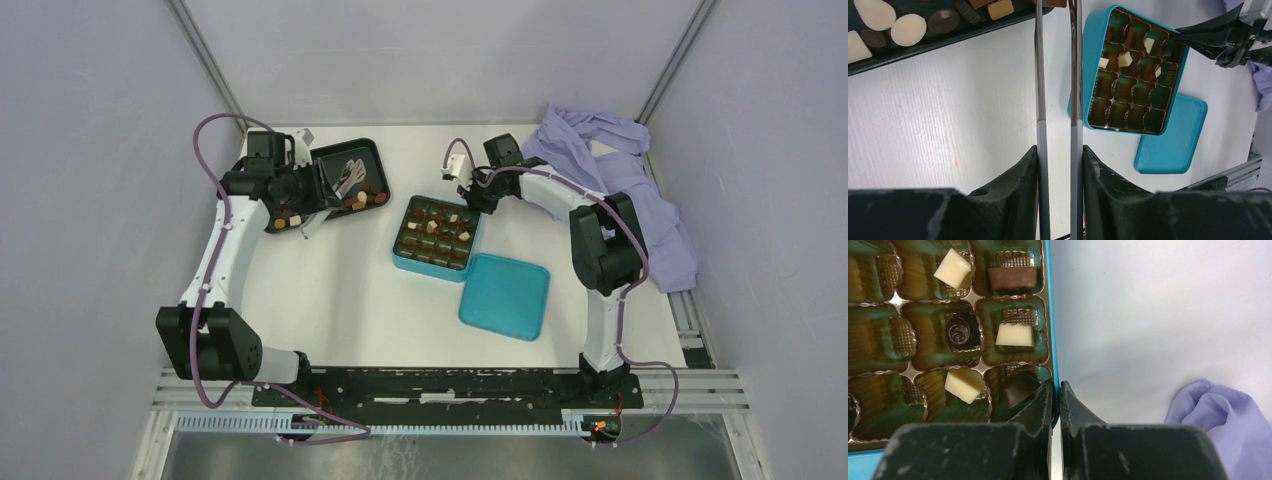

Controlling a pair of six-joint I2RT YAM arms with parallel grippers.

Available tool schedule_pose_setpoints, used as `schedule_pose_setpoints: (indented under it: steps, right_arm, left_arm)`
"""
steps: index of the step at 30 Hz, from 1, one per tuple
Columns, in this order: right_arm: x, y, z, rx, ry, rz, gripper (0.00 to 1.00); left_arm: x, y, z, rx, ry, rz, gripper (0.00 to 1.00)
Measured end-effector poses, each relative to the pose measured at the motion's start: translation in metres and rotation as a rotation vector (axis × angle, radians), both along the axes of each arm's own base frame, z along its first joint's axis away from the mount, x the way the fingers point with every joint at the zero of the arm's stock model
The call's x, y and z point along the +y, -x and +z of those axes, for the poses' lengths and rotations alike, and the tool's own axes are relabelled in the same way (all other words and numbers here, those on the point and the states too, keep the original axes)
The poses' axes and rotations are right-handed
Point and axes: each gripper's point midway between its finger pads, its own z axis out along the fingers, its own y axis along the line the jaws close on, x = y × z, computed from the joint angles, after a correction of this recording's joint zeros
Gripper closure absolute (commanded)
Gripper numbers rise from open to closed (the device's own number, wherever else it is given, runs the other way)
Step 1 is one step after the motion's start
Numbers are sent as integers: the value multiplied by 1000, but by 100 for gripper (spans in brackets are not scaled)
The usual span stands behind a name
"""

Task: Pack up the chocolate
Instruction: Adjust the packing box at the center of the board.

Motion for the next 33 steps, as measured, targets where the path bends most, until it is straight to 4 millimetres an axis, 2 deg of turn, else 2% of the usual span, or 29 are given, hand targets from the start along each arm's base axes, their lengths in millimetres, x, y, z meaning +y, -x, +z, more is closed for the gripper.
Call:
schedule_pose_setpoints:
  steps: [6, 11, 21, 33]
  right_arm:
    - [-7, 1, 3, -7, 21, -31, 100]
    - [-11, 0, 14, -30, 28, -57, 100]
    - [-20, 4, 24, -66, 42, -96, 100]
    - [-30, 13, 18, -75, 54, -137, 100]
  left_arm:
    - [-6, 3, 4, -2, 30, -13, 98]
    - [-11, 11, 9, -16, 49, -19, 98]
    - [-27, 22, 9, -13, 68, -71, 98]
    - [-51, 33, 16, -55, 76, -152, 98]
